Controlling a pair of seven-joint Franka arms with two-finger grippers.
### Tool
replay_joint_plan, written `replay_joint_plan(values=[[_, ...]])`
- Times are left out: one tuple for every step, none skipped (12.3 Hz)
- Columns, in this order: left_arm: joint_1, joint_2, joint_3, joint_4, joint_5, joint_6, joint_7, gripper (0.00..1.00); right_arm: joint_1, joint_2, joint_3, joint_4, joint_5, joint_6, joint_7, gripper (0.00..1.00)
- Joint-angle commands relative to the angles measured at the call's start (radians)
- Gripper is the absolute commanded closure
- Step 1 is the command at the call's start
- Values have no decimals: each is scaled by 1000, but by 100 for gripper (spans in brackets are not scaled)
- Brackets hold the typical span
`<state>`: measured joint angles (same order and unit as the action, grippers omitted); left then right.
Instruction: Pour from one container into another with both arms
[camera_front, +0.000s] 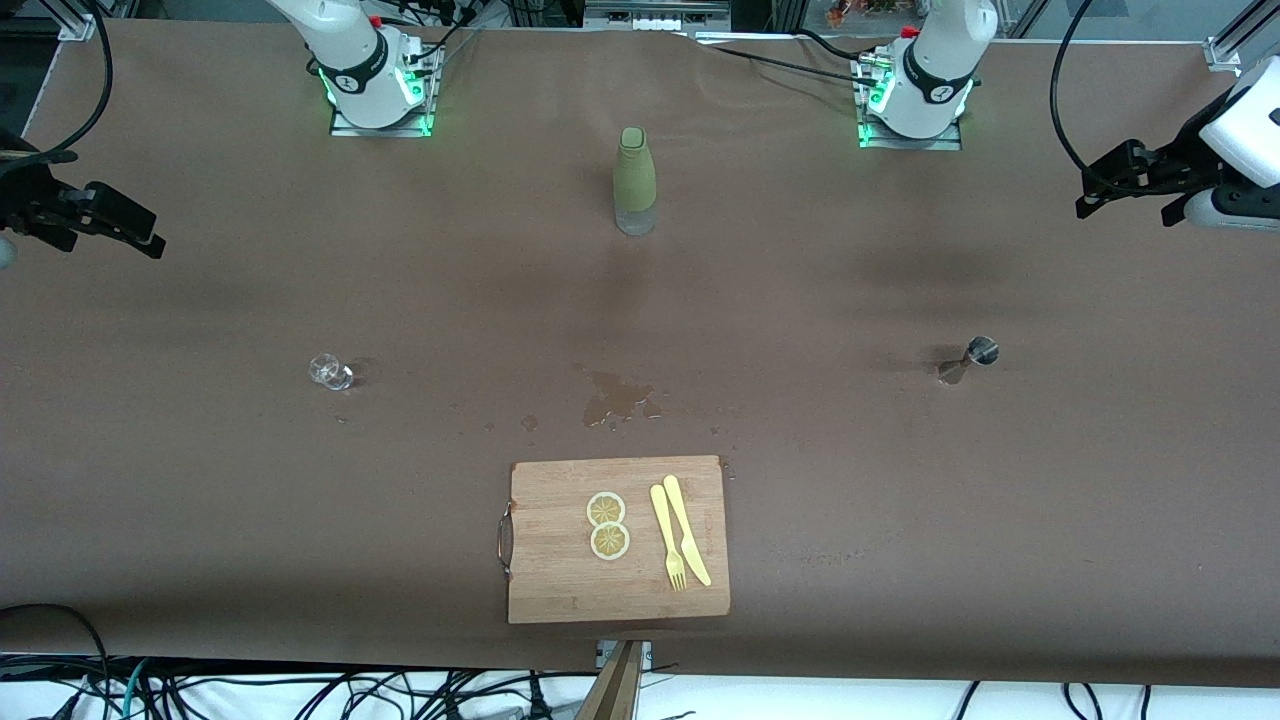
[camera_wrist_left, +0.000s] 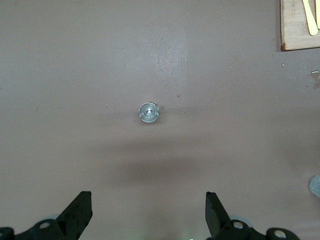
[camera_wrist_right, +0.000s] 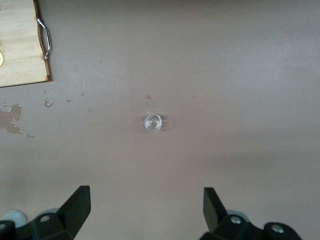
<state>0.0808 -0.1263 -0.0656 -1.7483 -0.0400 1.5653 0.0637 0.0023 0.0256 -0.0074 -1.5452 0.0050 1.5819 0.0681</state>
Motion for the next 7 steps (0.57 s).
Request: replay_joint_plan(values=[[8,-10,-8,-2,22,-1,19,0,-4,-24,4,-18,13,-7,-2,0],[8,-10,-8,-2,23,-1,19,0,-4,-24,4,-18,13,-7,-2,0],[7,-10,-8,-4,22,-1,19,0,-4,-24,4,-18,13,-7,-8,0],[4,-10,-5,-2,22,-1,19,0,-4,-24,4,-18,13,-7,-10,0],[4,-12,-6,-4,23,-4,19,0,-4,-24,4,-18,13,-7,-10,0],[10,-13,-8,-4,22,-7,21,0,-4,-24,4,-18,13,-7,-10,0],[10,-10,-8,-2,22,-7,21,0,-4,-24,4,-18,13,-7,-10,0]])
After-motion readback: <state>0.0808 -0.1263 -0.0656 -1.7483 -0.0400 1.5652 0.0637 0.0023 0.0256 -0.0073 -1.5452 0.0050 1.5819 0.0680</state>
